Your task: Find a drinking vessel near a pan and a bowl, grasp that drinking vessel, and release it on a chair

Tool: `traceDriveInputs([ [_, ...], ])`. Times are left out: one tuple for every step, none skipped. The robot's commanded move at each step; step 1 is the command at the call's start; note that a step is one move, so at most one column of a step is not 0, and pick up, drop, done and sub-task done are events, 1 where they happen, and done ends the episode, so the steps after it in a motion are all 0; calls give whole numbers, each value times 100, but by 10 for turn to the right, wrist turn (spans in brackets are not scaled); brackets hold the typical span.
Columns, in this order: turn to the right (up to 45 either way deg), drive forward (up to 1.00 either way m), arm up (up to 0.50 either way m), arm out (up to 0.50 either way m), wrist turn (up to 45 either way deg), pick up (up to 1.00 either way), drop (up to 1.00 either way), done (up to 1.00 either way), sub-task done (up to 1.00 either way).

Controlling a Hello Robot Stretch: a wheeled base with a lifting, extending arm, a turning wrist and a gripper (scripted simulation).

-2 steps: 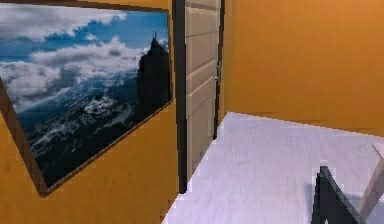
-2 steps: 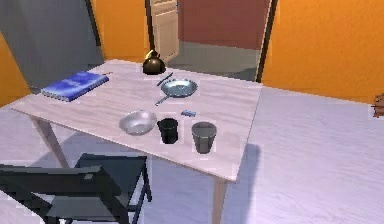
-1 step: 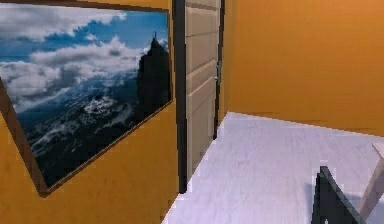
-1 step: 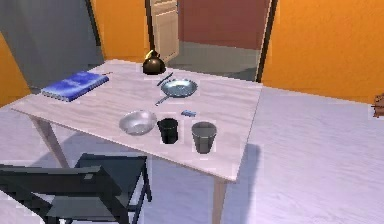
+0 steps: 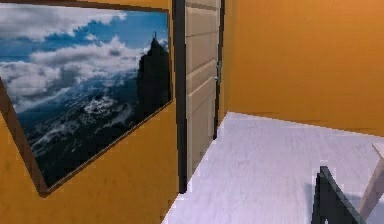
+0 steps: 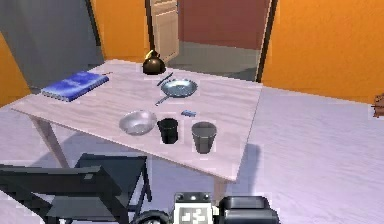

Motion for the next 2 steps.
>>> traceDriveInputs([
  [0,0,0,46,0,0,0,0,0],
  [0,0,0,0,450,0,0,0,0],
])
